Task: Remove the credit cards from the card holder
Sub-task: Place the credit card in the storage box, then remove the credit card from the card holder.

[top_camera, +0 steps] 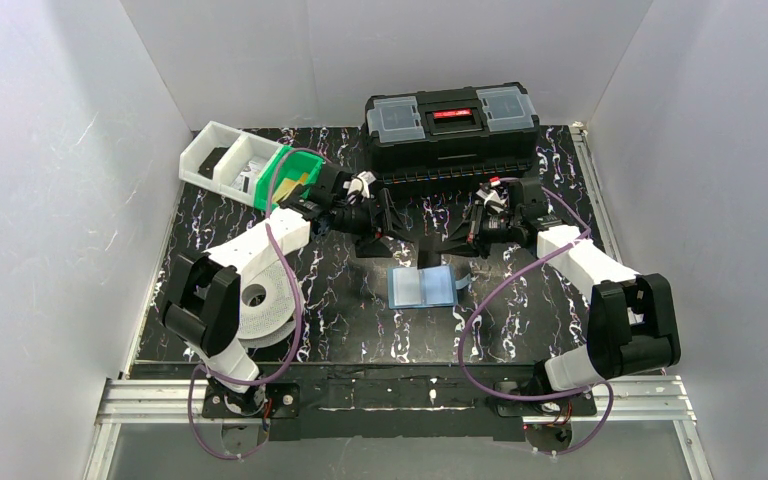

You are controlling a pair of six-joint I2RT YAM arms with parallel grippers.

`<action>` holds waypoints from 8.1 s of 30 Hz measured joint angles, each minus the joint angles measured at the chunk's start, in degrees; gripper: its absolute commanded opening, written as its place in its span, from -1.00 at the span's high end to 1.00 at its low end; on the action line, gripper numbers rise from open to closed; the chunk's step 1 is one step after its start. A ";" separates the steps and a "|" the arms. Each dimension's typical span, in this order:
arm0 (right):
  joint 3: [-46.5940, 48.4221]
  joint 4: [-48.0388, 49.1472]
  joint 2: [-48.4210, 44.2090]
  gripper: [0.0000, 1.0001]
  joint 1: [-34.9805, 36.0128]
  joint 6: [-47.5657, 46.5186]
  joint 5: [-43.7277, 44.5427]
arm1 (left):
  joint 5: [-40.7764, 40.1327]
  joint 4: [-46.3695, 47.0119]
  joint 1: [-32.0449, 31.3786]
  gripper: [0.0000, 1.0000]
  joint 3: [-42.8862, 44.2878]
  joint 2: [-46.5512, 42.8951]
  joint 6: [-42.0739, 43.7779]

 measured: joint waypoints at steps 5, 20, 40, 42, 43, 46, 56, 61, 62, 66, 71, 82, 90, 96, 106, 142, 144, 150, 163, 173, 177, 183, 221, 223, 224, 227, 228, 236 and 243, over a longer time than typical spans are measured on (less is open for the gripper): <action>0.00 6.78 -0.02 0.97 0.20 6.34 -3.74 | 4.35 5.16 0.42 -0.45 -2.10 0.02 -3.69; 0.00 21.97 1.40 0.97 3.45 18.45 -8.20 | 9.68 15.41 0.42 0.13 -3.43 0.20 -10.99; 5.84 8.07 1.38 -0.97 5.73 10.05 -0.85 | 6.43 9.29 0.87 1.00 -3.32 0.20 -7.37; 6.69 4.92 0.63 -0.97 5.73 8.37 1.01 | 4.87 6.27 1.05 1.00 -2.64 -0.09 -5.27; 7.13 3.37 0.37 -0.97 5.73 7.67 1.92 | 4.11 4.94 1.20 1.00 -2.36 -0.33 -4.24; 8.07 -0.57 -0.11 -0.97 5.73 5.51 4.63 | 1.07 -0.68 2.34 1.00 -0.26 -1.18 -0.31; 8.87 -10.27 -3.10 -0.97 5.73 -0.57 11.43 | -21.66 -21.70 11.23 1.00 15.15 -2.38 13.79; 8.85 -12.07 -3.78 -0.97 5.73 -2.27 11.82 | -35.08 -27.06 19.19 1.00 25.03 0.94 19.26; 8.85 -12.28 -3.78 -0.97 5.73 -2.45 11.85 | -37.48 -27.76 20.70 1.00 26.93 2.25 20.17; 8.83 -13.22 -3.78 -0.97 5.73 -3.39 11.87 | -47.08 -29.11 25.18 1.00 34.05 8.92 24.06; 8.83 -13.64 -3.78 -0.97 5.73 -4.55 12.39 | -57.81 -30.53 27.78 1.00 44.44 19.43 29.11; 8.83 -16.68 -3.72 -0.97 5.73 -6.95 13.68 | -72.78 -26.51 31.45 1.00 65.79 38.88 39.60; 8.83 -16.06 -2.23 -0.97 5.73 -6.71 13.73 | -77.37 -16.61 33.31 1.00 67.45 44.15 48.43; 8.81 -16.04 -0.17 -0.97 5.73 -6.75 13.35 | -75.19 -12.81 35.06 1.00 67.47 46.16 49.94; 8.61 -14.97 1.40 -0.97 5.73 -6.91 12.28 | -67.12 -11.28 38.82 0.08 67.41 48.11 47.78; 7.69 -14.34 1.09 -0.97 5.73 -8.39 15.28 | -55.15 -17.75 29.68 -0.96 51.08 25.07 35.63; 7.69 -14.36 0.46 -0.97 5.73 -8.33 16.22 | -54.12 -17.94 26.69 -0.96 48.39 22.36 34.34; 7.50 -14.58 -1.25 -0.97 5.73 -8.17 18.95 | -48.46 -19.52 17.66 -0.96 37.75 14.16 29.29; 6.88 -16.22 -1.97 -0.97 8.00 -7.17 25.20 | -37.00 -21.77 4.42 -0.96 11.04 -1.95 21.46; 7.15 -16.70 1.16 -0.95 14.03 -5.27 30.21 | -30.49 -21.99 2.29 -0.96 -0.22 -9.29 18.53; 8.57 -18.27 3.78 -0.88 15.76 -4.94 32.39 | -30.29 -22.21 2.29 -0.96 -1.81 -9.49 18.51; 12.68 -19.82 7.52 -0.72 18.86 -4.76 34.60 | -29.40 -22.05 2.73 -0.96 -4.70 -9.55 17.46; 34.88 -38.86 30.58 -0.33 30.53 -6.82 48.33 | -17.42 -15.96 8.96 -0.90 -12.11 -11.54 13.66; 35.23 -38.97 31.36 -0.33 30.69 -6.93 48.30 | -17.18 -15.91 8.96 -0.90 -12.11 -11.52 13.60; 35.50 -39.10 31.85 -0.33 30.77 -6.95 48.33 | -17.11 -15.89 8.96 -0.90 -12.09 -11.52 13.55; 35.95 -39.17 32.85 -0.33 30.86 -7.17 48.30 | -16.96 -15.82 8.96 -0.90 -12.11 -11.52 13.33; 36.26 -39.28 33.16 -0.33 30.88 -7.23 48.30 | -16.96 -15.74 8.96 -0.90 -12.11 -11.52 13.22; 38.56 -40.04 36.26 -0.12 30.91 -8.09 47.93 | -16.72 -15.43 8.96 -0.89 -12.41 -11.52 12.61; 38.36 -40.30 36.26 0.20 30.88 -8.41 47.34 | -16.28 -15.30 8.96 -0.80 -12.46 -11.52 12.09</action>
